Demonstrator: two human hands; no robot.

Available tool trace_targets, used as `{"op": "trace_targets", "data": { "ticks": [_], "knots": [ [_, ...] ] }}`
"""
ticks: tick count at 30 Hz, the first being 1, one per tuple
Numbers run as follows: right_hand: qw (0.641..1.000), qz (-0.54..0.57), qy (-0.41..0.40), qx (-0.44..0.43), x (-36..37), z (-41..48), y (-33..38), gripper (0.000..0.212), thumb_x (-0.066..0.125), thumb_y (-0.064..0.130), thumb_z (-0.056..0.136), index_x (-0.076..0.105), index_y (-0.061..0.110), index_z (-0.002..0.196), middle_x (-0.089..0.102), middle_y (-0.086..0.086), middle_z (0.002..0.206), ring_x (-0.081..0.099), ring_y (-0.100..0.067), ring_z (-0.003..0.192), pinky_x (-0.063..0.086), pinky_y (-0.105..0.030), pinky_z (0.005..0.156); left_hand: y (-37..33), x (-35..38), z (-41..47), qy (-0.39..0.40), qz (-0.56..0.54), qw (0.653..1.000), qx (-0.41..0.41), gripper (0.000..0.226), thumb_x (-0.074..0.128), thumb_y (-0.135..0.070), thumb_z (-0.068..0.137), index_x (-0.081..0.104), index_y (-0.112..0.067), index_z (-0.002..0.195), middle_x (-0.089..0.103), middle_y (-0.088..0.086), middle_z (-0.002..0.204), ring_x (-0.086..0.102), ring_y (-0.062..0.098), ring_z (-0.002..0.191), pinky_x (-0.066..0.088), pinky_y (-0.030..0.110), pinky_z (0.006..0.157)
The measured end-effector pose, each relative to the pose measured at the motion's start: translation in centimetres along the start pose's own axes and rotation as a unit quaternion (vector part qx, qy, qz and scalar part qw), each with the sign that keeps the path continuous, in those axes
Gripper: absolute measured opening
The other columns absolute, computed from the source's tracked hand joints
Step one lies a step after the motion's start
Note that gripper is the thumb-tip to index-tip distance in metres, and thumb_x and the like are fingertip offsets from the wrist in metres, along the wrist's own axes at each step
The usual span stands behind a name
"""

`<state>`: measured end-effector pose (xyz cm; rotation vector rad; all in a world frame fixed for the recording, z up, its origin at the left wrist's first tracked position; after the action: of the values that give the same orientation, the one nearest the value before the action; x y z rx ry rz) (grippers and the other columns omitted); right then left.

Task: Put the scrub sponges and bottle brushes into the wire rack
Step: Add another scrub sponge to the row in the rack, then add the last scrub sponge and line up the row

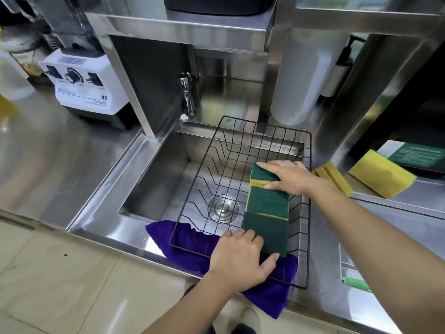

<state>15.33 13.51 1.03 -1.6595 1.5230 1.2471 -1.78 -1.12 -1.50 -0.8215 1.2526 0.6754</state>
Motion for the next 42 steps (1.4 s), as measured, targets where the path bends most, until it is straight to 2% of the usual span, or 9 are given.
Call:
{"op": "trace_targets", "data": {
  "ticks": [6,13,21,24,27,29,32,36,42],
  "knots": [
    [0.999,-0.017,0.034,-0.006,0.1,-0.1,0.0,0.063,0.045,0.052,0.09,0.018,0.041,0.146,0.012,0.003,0.16,0.015,-0.023,0.146,0.016,-0.047,0.115,0.0,0.0,0.0,-0.003,0.001,1.0,0.002,0.048,0.041,-0.055,0.082,0.059,-0.015,0.063,0.058,0.001,0.061,0.056,0.022,0.06,0.044,0.033,0.054],
    [0.998,0.003,-0.051,-0.024,0.2,-0.6,0.4,0.038,0.057,0.042,0.086,0.055,0.025,0.12,0.043,-0.001,0.133,0.037,-0.024,0.124,0.028,-0.043,0.104,0.1,-0.1,-0.1,-0.012,0.002,1.0,0.005,0.047,0.04,-0.055,0.082,0.059,-0.016,0.062,0.057,0.0,0.06,0.055,0.02,0.058,0.044,0.033,0.051],
    [0.999,-0.003,-0.03,-0.021,0.4,-1.7,0.5,0.047,0.051,0.033,0.091,0.043,0.019,0.135,0.046,-0.007,0.129,0.043,-0.026,0.122,0.038,-0.045,0.103,-0.6,-0.4,0.3,-0.038,-0.016,0.998,0.037,0.044,0.043,-0.054,0.082,0.056,-0.017,0.061,0.055,-0.002,0.059,0.052,0.018,0.055,0.042,0.028,0.05],
    [0.993,0.018,-0.108,-0.031,-0.2,-2.8,-0.2,0.04,0.048,0.029,0.093,0.05,0.016,0.13,0.051,-0.006,0.128,0.047,-0.024,0.121,0.036,-0.041,0.104,-2.2,-0.4,0.9,-0.036,-0.022,0.997,0.066,0.047,0.042,-0.057,0.081,0.056,-0.017,0.06,0.056,-0.001,0.058,0.052,0.019,0.055,0.041,0.028,0.051],
    [0.959,0.008,-0.282,-0.037,-1.1,-4.3,-1.5,0.026,0.048,0.019,0.092,0.064,0.011,0.111,0.062,-0.009,0.112,0.054,-0.028,0.108,0.038,-0.039,0.091,-4.2,0.1,1.5,-0.017,-0.018,0.995,0.098,0.049,0.038,-0.058,0.081,0.059,-0.018,0.061,0.058,-0.001,0.058,0.054,0.018,0.054,0.041,0.027,0.051],
    [0.924,-0.008,-0.381,0.009,-1.4,-5.2,-3.2,0.023,0.051,0.014,0.087,0.065,0.007,0.103,0.064,-0.014,0.104,0.058,-0.034,0.099,0.041,-0.041,0.083,-5.0,0.5,1.7,-0.006,-0.014,0.994,0.11,0.049,0.037,-0.057,0.081,0.06,-0.018,0.061,0.06,-0.001,0.059,0.055,0.018,0.054,0.042,0.027,0.051],
    [0.894,0.009,-0.424,0.145,-1.6,-6.5,-6.7,0.03,0.05,0.013,0.087,0.059,0.004,0.113,0.059,-0.016,0.116,0.053,-0.034,0.109,0.034,-0.041,0.089,-5.3,0.8,1.8,-0.004,-0.009,0.993,0.121,0.049,0.038,-0.057,0.081,0.062,-0.019,0.063,0.061,-0.001,0.061,0.056,0.017,0.056,0.044,0.028,0.051],
    [0.866,0.055,-0.39,0.309,-0.4,-7.9,-11.8,0.051,0.058,0.014,0.081,0.043,0.004,0.129,0.046,-0.016,0.134,0.041,-0.032,0.125,0.031,-0.045,0.097,-5.3,0.9,1.9,-0.004,-0.011,0.993,0.12,0.048,0.04,-0.057,0.082,0.061,-0.018,0.063,0.06,-0.001,0.062,0.056,0.019,0.057,0.046,0.031,0.052],
    [0.879,0.039,-0.306,0.365,0.9,-8.5,-14.3,0.053,0.059,0.023,0.083,0.043,0.001,0.128,0.052,-0.021,0.125,0.044,-0.035,0.121,0.027,-0.043,0.099,-5.3,0.8,1.9,-0.006,-0.014,0.993,0.115,0.048,0.041,-0.057,0.083,0.061,-0.018,0.064,0.06,0.0,0.063,0.056,0.019,0.058,0.046,0.03,0.051]
  ]
}}
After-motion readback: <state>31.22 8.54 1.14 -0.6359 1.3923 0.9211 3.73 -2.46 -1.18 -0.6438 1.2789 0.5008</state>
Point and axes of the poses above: each hand's wrist, its own z-axis towards the middle knuckle, its own x-axis out of the palm, y = z × x, the point moved 1 cm from there along z, towards the middle knuckle
